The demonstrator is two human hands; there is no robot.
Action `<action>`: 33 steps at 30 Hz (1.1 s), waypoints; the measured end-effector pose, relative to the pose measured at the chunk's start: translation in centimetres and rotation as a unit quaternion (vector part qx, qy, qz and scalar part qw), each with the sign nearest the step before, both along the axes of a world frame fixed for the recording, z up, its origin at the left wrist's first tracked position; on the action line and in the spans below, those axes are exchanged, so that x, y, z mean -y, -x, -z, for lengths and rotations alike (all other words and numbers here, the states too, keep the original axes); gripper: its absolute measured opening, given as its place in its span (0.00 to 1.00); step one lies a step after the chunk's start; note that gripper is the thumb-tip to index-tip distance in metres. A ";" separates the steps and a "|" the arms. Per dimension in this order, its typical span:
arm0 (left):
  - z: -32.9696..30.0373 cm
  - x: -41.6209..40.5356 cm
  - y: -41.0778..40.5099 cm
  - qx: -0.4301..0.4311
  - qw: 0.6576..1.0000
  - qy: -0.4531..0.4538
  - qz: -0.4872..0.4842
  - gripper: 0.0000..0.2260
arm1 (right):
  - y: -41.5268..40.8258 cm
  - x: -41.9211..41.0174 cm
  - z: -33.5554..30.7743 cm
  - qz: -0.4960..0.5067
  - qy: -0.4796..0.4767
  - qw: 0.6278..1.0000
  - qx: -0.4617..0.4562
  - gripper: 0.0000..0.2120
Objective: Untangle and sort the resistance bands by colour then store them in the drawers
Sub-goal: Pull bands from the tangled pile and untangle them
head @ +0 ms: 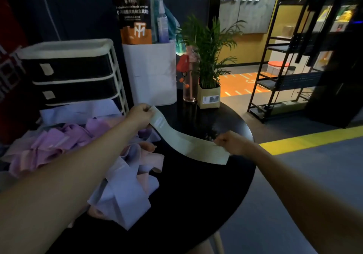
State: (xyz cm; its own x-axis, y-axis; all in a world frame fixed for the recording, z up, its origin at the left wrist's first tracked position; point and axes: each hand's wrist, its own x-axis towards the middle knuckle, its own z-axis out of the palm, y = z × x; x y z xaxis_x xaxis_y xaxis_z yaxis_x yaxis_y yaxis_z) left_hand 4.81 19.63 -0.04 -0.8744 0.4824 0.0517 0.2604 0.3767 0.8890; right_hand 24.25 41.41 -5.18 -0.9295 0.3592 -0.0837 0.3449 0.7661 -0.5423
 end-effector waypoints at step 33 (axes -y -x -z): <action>6.5 -12.3 4.4 -0.183 0.938 0.290 -0.055 0.09 | 4.1 -12.7 3.9 0.319 0.034 0.919 -0.229 0.04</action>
